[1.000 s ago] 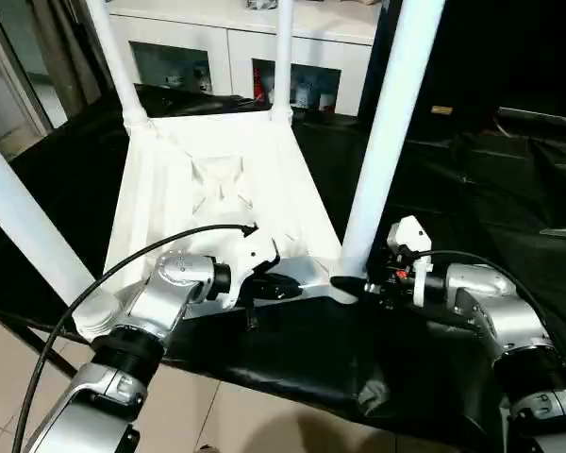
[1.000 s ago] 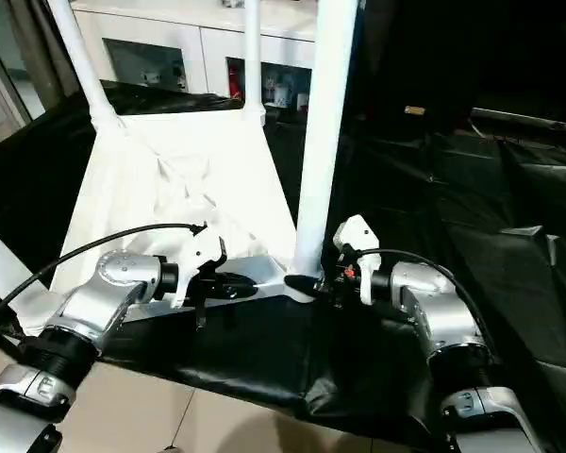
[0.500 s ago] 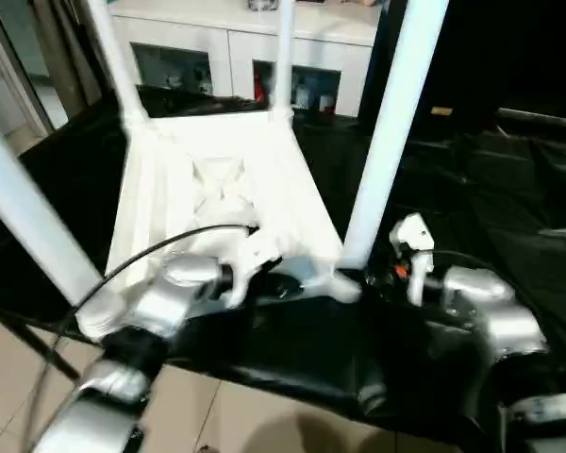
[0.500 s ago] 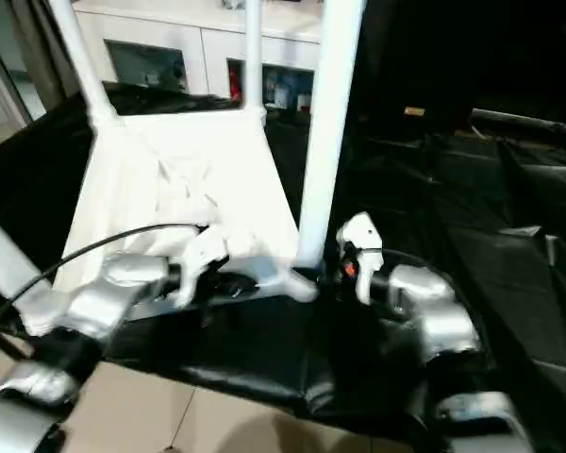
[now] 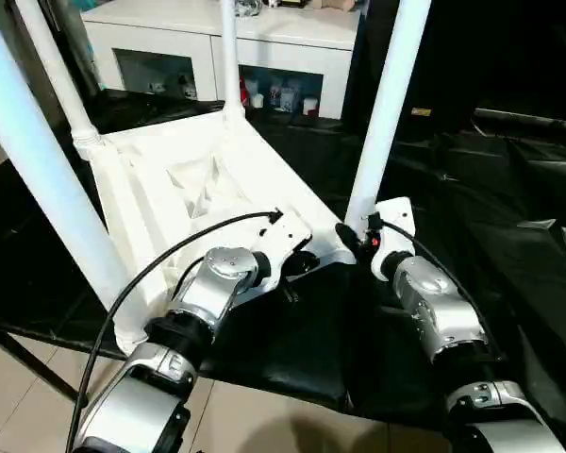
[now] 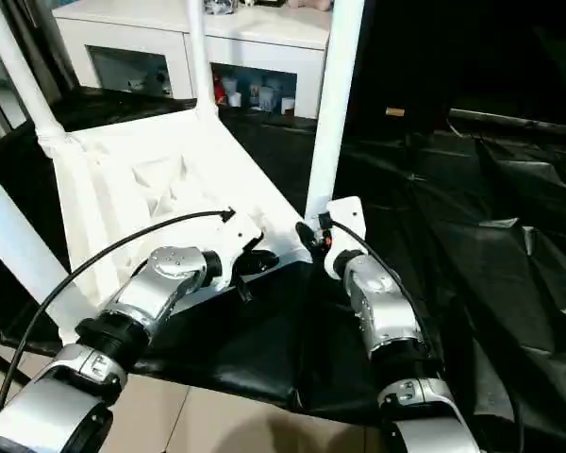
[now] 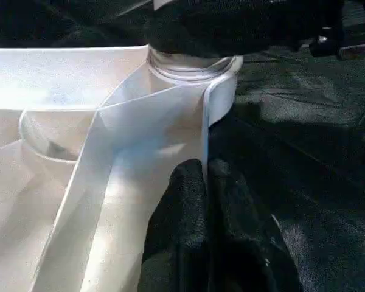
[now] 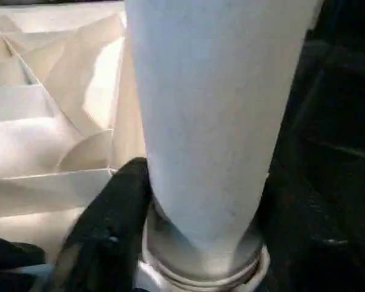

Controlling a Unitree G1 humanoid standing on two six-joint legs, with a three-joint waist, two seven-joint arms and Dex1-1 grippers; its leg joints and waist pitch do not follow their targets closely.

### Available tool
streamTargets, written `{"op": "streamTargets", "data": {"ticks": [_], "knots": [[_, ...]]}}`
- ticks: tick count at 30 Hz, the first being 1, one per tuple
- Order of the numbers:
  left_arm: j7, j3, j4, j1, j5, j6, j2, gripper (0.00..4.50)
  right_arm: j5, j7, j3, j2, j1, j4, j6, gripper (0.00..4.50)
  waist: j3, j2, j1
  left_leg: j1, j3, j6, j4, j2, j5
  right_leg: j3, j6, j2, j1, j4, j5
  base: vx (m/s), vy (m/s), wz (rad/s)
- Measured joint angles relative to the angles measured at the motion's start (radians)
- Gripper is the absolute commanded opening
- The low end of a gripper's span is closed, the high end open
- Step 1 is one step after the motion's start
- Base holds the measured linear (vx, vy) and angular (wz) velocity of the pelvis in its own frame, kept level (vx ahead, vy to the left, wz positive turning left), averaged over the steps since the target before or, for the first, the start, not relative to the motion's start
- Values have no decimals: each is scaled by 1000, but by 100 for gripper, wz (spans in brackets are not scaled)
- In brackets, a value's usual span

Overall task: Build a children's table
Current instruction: Rotate leg to tighten

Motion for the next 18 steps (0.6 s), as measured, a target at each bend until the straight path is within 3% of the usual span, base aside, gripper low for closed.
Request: {"op": "streamTargets", "data": {"ticks": [1, 4, 6, 15, 18], "knots": [[-8, 0, 0, 0, -1, -2, 6, 0, 8, 15, -4, 0, 0, 0, 3, 313, 0, 0, 0, 0, 0, 0, -1, 0, 0, 0, 0, 0, 0, 0, 0, 0, 0, 0], [-36, 2, -3, 1, -8, -8, 21, 0, 32, 83, -3, -15, 6, -16, 20, 326, 0, 0, 1, -1, -1, 0, -3, 0, 0, -1, 0, 0, 0, 0, 0, 0, 0, 0], [-70, 2, -21, 10, -14, -8, 37, 0, 39, 170, 16, -59, 21, -42, 37, 358, 0, 0, 4, -2, -1, 0, -3, 0, 0, -1, 0, 0, 0, 0, 0, 0, 0, 0], [-286, 0, -136, 81, -71, -8, 151, 0, 74, 516, 90, -208, 42, -93, 79, 372, 0, 0, 10, -3, 0, 0, -3, 0, 0, 0, -4, 0, -3, 0, 0, 0, 0, 0], [-380, -3, -200, 116, -96, 6, 187, 0, 82, 602, 107, -236, 54, -95, 94, 372, 1, 2, 20, -5, 1, 0, -3, 0, 0, 0, -5, 0, -6, 0, 0, 0, 0, 0]]}}
